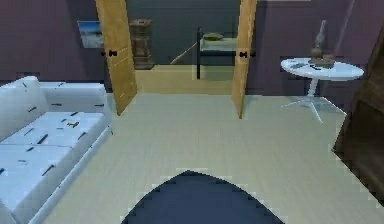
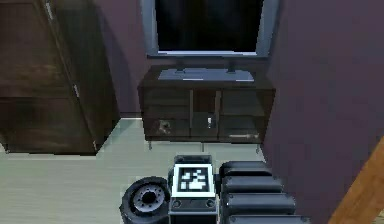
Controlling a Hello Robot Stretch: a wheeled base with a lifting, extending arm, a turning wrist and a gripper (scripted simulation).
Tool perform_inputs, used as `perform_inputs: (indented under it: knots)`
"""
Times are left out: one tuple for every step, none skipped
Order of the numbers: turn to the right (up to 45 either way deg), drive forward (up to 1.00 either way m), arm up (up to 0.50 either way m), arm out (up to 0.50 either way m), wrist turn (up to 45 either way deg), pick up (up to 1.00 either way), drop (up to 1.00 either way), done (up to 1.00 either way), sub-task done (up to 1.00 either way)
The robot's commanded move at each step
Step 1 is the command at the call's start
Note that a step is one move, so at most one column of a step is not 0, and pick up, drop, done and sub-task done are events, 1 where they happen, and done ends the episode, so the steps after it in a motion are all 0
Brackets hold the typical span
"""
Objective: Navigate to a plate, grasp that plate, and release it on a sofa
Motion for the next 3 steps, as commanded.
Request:
perform_inputs:
  knots:
    - [0.0, 0.25, 0.00, 0.00, 0.0, 0.00, 0.00, 0.00, 0.00]
    - [-36.0, 0.00, 0.00, 0.00, 0.0, 0.00, 0.00, 0.00, 0.00]
    - [0.0, 0.20, 0.00, 0.00, 0.0, 0.00, 0.00, 0.00, 0.00]
